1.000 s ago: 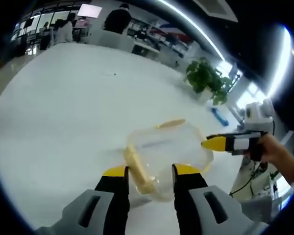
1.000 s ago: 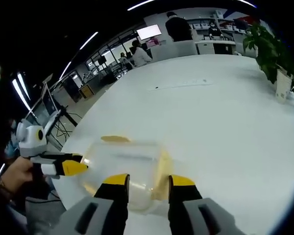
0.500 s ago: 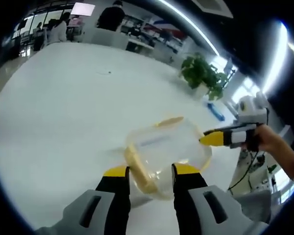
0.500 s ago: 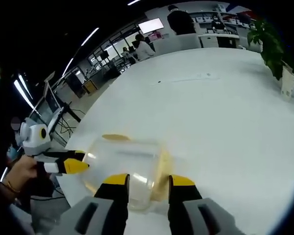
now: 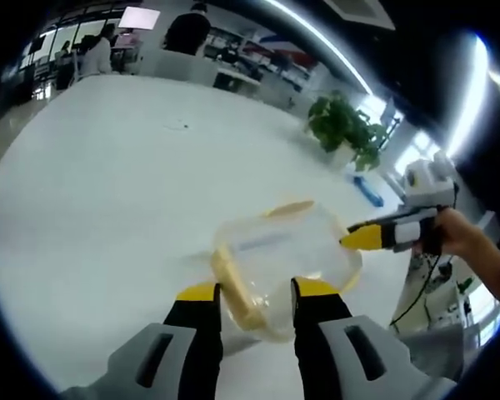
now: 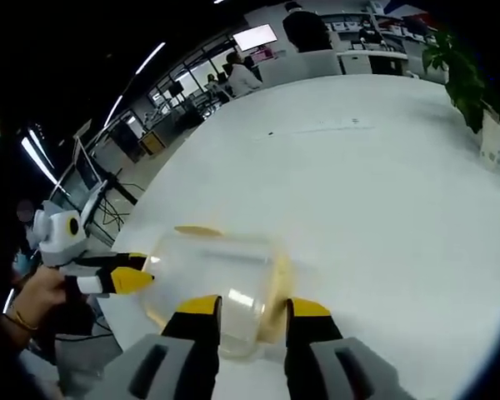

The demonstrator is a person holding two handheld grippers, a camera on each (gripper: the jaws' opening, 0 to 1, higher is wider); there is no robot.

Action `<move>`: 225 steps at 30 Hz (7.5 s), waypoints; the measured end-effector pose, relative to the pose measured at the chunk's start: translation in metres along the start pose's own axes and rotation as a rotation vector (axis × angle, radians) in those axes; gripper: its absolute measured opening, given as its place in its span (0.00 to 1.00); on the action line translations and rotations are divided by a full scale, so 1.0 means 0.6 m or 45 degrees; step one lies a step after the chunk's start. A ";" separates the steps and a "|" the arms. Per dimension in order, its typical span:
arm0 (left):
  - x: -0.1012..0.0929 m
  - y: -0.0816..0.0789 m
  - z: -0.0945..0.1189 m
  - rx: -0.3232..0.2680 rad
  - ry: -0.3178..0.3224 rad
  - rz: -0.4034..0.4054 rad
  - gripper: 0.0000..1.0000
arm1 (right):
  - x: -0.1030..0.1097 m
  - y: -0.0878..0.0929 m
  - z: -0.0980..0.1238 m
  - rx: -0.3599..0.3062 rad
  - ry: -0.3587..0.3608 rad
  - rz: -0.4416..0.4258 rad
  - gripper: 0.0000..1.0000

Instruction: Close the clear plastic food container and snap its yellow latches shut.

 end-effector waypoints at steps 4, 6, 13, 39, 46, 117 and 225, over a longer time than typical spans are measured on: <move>0.003 -0.001 0.003 0.005 0.007 -0.001 0.29 | -0.006 0.000 -0.004 -0.004 -0.011 0.006 0.26; 0.002 0.000 0.003 0.011 0.008 -0.003 0.29 | -0.005 0.001 -0.001 0.011 -0.014 -0.003 0.26; 0.004 0.001 0.003 0.019 0.016 -0.003 0.29 | -0.003 0.002 0.001 0.012 -0.014 -0.008 0.25; 0.002 -0.006 -0.003 0.033 0.062 0.016 0.26 | 0.006 -0.004 0.004 0.031 -0.029 0.004 0.25; 0.001 -0.004 -0.004 0.028 0.057 0.007 0.27 | 0.005 0.001 0.007 0.020 -0.024 0.002 0.25; -0.037 -0.048 0.001 0.053 0.106 -0.464 0.52 | 0.040 -0.033 0.018 -0.046 -0.166 0.411 0.39; -0.114 0.012 -0.034 0.149 0.488 -0.941 0.43 | 0.118 -0.050 -0.067 0.085 -0.477 0.711 0.34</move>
Point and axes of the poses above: the point that each gripper's makers call its tool centre point, and the gripper's own axes: z roughly backward along the fingers, x roughly to its left, y roughly out of its underside, the point moved 4 cm from there along z, roughly backward along the fingers, and after that the axes turned 15 degrees about -x, right-handed, at the moved point
